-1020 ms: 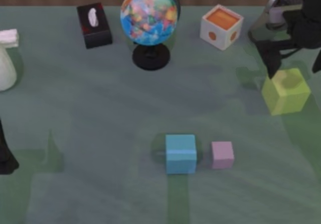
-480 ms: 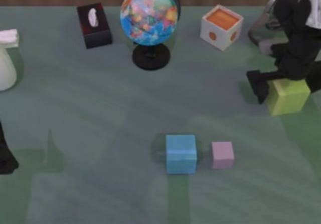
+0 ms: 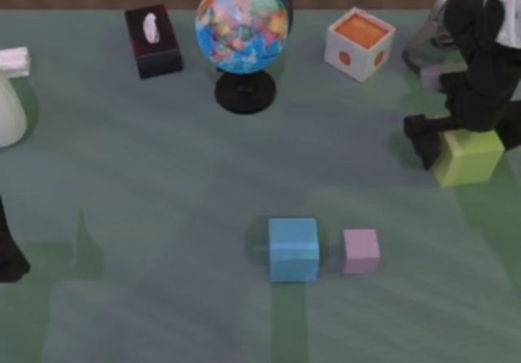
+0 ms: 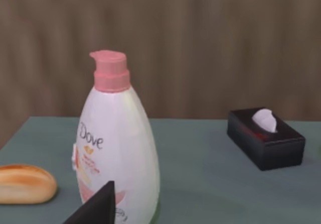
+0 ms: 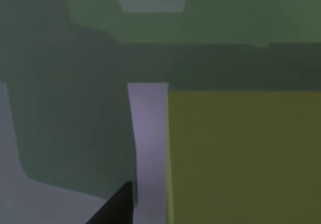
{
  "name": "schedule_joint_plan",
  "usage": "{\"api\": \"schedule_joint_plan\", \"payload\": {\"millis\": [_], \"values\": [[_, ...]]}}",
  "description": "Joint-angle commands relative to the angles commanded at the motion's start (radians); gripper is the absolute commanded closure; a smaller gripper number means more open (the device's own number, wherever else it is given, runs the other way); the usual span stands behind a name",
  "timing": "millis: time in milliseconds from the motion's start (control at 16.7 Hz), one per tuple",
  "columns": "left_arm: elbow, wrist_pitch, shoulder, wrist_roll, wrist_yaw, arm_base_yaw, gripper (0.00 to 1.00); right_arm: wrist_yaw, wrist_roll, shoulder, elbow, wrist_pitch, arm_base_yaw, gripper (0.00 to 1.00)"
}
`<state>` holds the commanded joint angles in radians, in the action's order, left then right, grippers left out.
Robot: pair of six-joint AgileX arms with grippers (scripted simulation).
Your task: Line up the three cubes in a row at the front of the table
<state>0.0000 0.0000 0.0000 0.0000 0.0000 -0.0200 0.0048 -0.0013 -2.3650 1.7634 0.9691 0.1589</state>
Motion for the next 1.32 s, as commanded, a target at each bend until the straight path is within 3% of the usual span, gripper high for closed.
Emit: {"api": "schedule_joint_plan", "payload": {"millis": [540, 1140, 1320], "values": [[0.0, 0.0, 0.0, 0.0, 0.0, 0.0, 0.0, 0.0, 0.0, 0.0, 0.0, 0.0, 0.0, 0.98], [0.0, 0.0, 0.0, 0.0, 0.0, 0.0, 0.0, 0.001, 0.0, 0.007, 0.003, 0.004, -0.003, 1.0], [0.0, 0.0, 0.0, 0.0, 0.0, 0.0, 0.0, 0.001, 0.001, 0.028, 0.058, 0.075, -0.001, 1.0]]}}
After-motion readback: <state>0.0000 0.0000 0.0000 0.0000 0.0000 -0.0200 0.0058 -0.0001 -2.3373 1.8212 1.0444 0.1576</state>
